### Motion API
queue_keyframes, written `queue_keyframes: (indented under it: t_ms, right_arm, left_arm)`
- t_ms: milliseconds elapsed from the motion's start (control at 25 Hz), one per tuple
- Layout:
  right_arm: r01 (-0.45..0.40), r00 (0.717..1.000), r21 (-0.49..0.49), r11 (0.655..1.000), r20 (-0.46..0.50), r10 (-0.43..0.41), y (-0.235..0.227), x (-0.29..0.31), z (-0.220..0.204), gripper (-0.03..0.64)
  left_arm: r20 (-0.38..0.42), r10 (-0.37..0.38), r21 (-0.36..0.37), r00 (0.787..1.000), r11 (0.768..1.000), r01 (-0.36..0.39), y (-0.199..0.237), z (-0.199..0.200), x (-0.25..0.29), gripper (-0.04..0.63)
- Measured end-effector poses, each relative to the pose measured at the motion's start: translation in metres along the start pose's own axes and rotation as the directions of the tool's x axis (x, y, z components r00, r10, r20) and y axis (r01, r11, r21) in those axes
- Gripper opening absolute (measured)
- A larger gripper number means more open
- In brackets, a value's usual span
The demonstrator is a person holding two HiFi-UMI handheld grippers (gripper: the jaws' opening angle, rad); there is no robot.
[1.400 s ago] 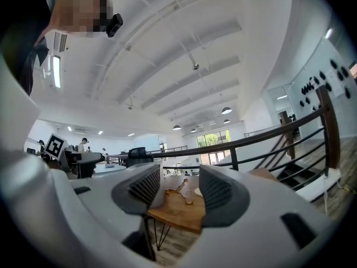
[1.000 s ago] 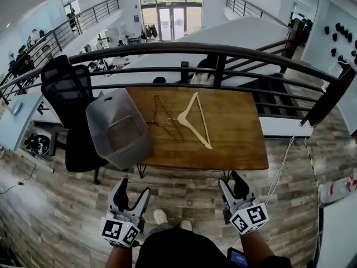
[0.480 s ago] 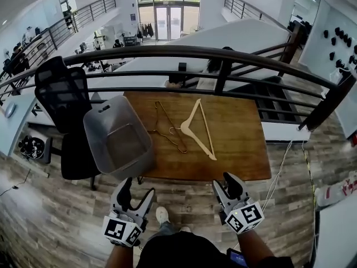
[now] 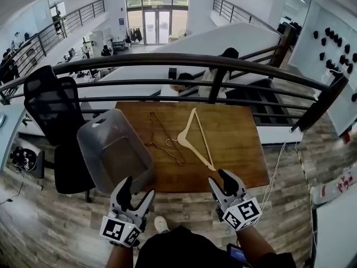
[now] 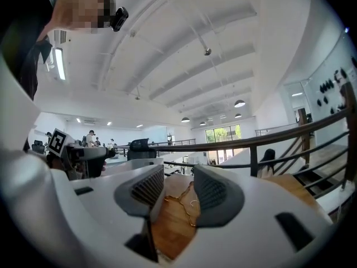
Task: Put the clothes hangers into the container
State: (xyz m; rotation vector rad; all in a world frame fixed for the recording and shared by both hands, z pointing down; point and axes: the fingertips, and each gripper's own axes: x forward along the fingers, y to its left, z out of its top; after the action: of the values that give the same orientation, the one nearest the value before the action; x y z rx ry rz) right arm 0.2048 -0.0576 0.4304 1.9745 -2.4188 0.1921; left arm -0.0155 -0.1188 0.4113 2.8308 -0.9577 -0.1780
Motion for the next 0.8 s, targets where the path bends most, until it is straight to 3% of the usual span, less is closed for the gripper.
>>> queue_keyframes:
  t_ms: [480,800]
  right_arm:
    - [-0.002,0.998,0.002,1.000,-0.069,0.002,0.010,0.072,-0.020,0.163]
    - [-0.089,0.974,-0.017,0.996,-0.209,0.083,0.014,0.121,-0.067,0.152]
  left_arm:
    - [0.026,-0.042,-0.016,0.999,0.999,0.042,0.043,0.023,0.009,0.316]
    - [0.021,-0.012,-0.012,1.000,1.000,0.013,0.053,0.027,0.013,0.316]
